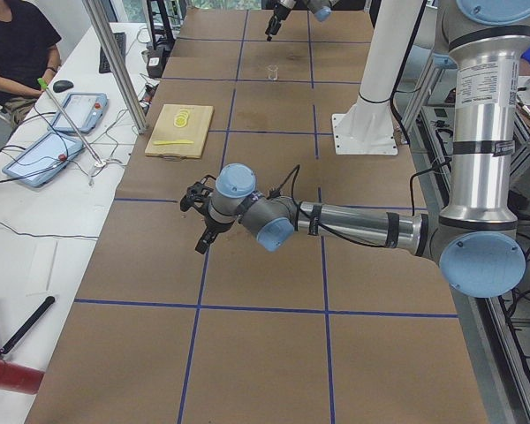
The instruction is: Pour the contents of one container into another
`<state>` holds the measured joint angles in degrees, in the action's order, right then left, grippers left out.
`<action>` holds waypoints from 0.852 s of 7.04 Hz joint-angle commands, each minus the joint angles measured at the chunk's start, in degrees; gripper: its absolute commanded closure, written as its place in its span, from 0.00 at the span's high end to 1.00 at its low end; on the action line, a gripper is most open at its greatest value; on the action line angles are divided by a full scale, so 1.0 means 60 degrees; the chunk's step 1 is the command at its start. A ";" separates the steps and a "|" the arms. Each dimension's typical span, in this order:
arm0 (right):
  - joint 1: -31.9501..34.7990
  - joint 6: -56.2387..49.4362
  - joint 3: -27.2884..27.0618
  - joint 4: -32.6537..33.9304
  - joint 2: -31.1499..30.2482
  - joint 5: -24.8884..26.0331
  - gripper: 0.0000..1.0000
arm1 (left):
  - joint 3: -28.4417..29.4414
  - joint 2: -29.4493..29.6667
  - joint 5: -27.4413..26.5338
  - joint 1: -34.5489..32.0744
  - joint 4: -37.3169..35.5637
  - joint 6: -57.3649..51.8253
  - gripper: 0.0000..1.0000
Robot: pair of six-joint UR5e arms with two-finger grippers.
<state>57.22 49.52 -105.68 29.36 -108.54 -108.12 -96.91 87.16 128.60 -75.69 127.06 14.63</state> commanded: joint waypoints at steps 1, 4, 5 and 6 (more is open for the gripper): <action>0.3239 -0.3418 0.0035 0.4123 0.1515 -0.3207 1.00 | -0.0049 -0.0577 0.0011 0.0003 0.0687 -0.0021 1.00; 0.5034 -0.9407 0.0021 1.0322 0.2662 -0.4026 1.00 | 0.0126 -0.1618 0.0012 0.0003 0.1598 -0.0005 1.00; 0.5067 -0.9657 0.0021 1.1371 0.2737 -0.4302 1.00 | 0.0098 -0.1606 0.0113 0.0017 0.1007 -0.0006 1.00; 0.5067 -0.9602 0.0035 1.1381 0.2651 -0.4377 1.00 | -0.0149 -0.1316 0.0708 -0.0026 -0.1363 -0.0151 1.00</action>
<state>86.98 -5.56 -105.51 93.13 -92.76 -133.27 -96.69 78.23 129.95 -75.68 130.76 14.43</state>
